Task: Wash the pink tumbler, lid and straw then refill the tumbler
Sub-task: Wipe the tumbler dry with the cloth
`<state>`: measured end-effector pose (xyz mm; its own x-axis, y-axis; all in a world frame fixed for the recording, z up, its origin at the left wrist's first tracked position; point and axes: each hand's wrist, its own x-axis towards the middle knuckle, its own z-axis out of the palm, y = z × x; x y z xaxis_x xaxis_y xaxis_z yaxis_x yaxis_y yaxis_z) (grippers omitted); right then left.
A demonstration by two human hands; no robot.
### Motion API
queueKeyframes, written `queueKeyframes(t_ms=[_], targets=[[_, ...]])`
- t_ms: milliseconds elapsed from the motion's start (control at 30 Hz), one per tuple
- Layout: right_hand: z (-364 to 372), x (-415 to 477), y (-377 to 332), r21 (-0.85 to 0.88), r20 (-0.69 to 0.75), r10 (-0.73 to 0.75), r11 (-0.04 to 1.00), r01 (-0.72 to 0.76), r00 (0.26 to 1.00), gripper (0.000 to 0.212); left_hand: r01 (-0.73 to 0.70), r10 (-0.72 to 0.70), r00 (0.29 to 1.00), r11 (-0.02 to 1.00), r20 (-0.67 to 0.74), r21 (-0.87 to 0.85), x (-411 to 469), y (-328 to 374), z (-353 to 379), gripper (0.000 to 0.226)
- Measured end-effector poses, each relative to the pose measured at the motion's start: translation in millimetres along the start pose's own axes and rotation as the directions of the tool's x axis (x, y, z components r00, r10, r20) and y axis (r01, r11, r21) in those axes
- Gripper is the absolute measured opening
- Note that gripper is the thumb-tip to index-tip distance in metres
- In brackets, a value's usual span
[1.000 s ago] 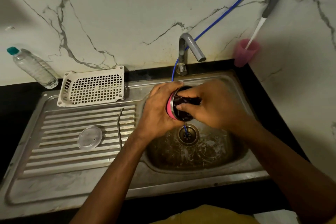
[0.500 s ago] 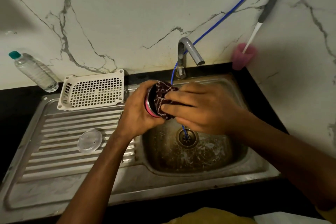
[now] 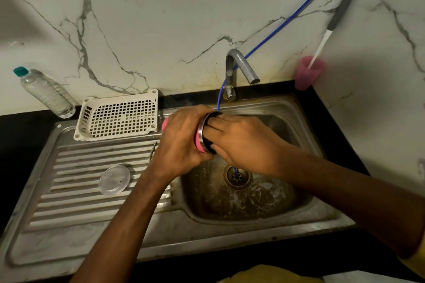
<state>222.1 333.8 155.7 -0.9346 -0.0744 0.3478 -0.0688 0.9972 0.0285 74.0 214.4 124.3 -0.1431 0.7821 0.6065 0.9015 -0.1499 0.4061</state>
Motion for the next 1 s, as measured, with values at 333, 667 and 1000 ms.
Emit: queueKeyframes(t_ms=[333,667,1000], targets=[[0,7,-19,0.409,0.309,0.572,0.641,-0.649,0.760,0.014,-0.021,0.020,1.000,0.999,0.013,0.034,-9,-2,20,0.057],[-9,1,-40,0.517,0.755,0.525,-0.845,0.137,0.393,0.026,0.108,-0.102,0.989,0.993,-0.104,0.049,-12,-28,15,0.074],[-14,-15,-11,0.964,-0.037,0.811,0.182,-0.192,0.584,0.035,0.383,-0.443,0.892,0.847,-0.090,-0.368,-32,-29,7,0.087]])
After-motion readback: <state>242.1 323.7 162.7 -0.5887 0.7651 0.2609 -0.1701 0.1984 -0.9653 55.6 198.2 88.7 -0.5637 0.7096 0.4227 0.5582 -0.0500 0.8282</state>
